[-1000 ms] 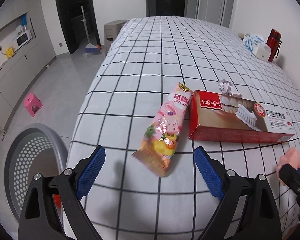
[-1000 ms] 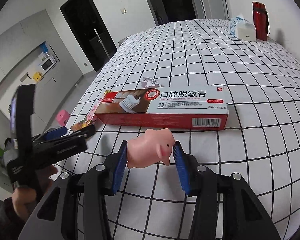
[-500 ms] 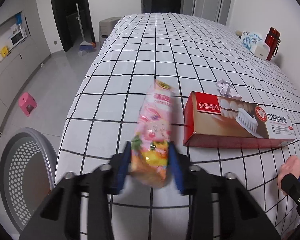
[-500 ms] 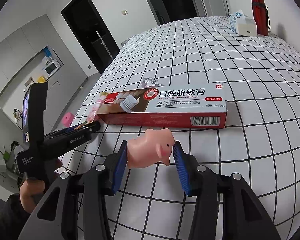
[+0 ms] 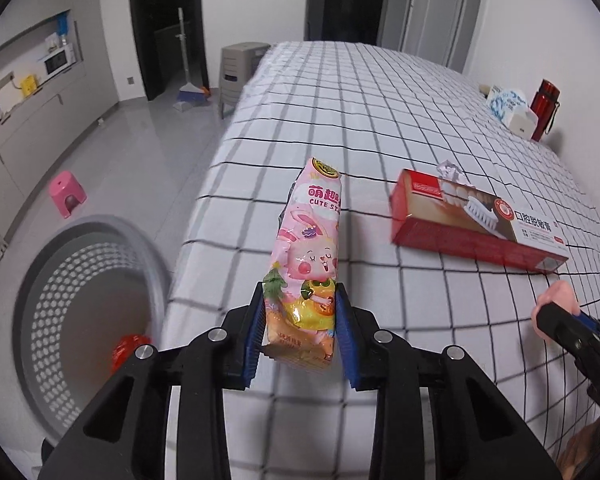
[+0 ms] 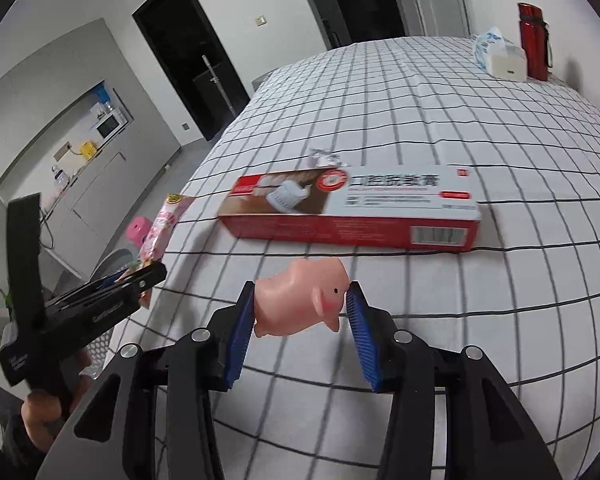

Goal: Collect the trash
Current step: 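Carry wrapper and pig toy over the basket and open both tools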

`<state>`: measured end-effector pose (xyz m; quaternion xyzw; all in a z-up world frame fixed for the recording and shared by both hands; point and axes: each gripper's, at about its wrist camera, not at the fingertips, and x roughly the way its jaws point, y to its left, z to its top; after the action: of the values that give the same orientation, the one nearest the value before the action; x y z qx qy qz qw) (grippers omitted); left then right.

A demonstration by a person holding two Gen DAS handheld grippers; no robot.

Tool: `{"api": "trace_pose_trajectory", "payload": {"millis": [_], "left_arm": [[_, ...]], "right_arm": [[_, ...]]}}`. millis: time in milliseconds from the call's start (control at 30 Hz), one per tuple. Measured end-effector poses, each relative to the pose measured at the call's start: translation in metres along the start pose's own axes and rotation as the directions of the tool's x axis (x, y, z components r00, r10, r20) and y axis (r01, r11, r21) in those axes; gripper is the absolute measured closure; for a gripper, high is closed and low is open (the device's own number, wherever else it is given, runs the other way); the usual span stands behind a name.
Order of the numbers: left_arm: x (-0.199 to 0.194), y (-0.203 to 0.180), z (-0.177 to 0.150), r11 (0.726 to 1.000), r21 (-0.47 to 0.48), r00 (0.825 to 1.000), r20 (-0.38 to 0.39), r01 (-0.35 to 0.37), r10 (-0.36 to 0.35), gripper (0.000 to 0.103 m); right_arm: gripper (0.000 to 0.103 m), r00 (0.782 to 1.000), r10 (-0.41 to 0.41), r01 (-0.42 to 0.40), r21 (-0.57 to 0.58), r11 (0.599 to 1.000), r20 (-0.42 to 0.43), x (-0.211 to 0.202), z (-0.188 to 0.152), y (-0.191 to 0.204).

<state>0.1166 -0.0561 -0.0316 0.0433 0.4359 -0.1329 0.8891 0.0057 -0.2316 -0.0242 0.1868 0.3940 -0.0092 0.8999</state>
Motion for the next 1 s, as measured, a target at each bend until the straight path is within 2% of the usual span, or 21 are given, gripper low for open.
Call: {"api": "trace_pose_trajectory", "payload": {"millis": [233, 400, 733, 1000], "left_arm": [[-0.032, 0.046, -0.019, 0.997, -0.055, 0.998, 0.042, -0.05, 0.053, 0.071], [-0.052, 0.094, -0.034, 0.985, -0.117, 0.989, 0.06, -0.128, 0.136, 0.071], [-0.059, 0.183, -0.066, 0.941, -0.233, 0.967, 0.007, -0.246, 0.255, 0.071], [-0.048, 0.221, -0.08, 0.92, -0.282, 0.961, -0.038, -0.272, 0.273, 0.071]], "right_arm": [[0.059, 0.997, 0.067, -0.07, -0.09, 0.993, -0.035, 0.014, -0.001, 0.058], [0.059, 0.988, 0.14, -0.15, -0.176, 0.973, -0.065, 0.032, -0.003, 0.116], [0.059, 0.959, 0.226, -0.269, -0.294, 0.917, -0.172, 0.086, -0.01, 0.22], [0.059, 0.946, 0.212, -0.291, -0.355, 0.888, -0.244, 0.126, -0.02, 0.266]]}}
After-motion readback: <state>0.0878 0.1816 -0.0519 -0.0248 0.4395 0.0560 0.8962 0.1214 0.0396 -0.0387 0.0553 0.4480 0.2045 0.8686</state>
